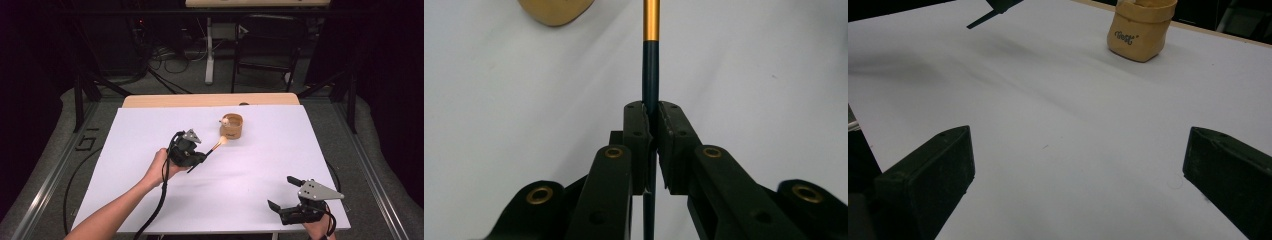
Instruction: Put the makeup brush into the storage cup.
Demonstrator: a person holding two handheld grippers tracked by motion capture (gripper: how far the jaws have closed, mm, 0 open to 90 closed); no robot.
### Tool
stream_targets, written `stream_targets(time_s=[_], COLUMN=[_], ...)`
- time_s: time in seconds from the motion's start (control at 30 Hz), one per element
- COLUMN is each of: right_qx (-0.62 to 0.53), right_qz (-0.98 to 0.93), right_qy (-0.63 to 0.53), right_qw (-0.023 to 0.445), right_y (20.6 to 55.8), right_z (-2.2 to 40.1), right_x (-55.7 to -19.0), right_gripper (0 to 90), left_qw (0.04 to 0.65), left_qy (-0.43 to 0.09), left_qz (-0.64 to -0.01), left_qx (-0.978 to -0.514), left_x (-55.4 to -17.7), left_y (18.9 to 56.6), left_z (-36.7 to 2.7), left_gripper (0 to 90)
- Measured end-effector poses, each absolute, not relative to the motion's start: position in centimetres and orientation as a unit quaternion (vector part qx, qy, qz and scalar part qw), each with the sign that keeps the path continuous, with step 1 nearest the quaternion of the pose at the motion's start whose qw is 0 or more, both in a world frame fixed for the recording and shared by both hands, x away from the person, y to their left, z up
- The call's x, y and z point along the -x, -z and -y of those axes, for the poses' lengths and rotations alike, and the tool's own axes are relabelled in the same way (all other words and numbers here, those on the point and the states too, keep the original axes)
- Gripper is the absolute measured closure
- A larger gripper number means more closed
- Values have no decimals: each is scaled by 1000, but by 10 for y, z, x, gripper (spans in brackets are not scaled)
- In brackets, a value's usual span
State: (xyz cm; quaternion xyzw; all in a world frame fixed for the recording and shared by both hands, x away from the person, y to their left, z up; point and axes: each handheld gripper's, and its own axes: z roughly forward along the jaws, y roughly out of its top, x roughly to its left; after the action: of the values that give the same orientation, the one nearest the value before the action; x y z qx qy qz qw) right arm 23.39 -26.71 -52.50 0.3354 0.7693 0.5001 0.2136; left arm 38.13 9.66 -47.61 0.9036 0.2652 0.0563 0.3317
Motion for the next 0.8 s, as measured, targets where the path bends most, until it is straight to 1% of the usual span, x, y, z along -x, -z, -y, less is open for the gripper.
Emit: stream_targets(time_s=[0.4,0.5,0.8], right_qx=[-365,-368,-364], right_qz=[-766,-761,-766], right_qy=[-492,-496,-499], right_qw=[195,197,179], right_y=[523,521,510], right_z=[264,263,251], right_x=[-239,-240,-247], right_gripper=[0,0,0], left_qw=[363,371,403], left_qy=[-46,-49,-56], left_qz=[-251,-248,-243], left_qx=[-896,-894,-880], left_x=[-375,-373,-368], left_y=[477,478,478], left_z=[-89,-87,-82], left_gripper=[833,833,833])
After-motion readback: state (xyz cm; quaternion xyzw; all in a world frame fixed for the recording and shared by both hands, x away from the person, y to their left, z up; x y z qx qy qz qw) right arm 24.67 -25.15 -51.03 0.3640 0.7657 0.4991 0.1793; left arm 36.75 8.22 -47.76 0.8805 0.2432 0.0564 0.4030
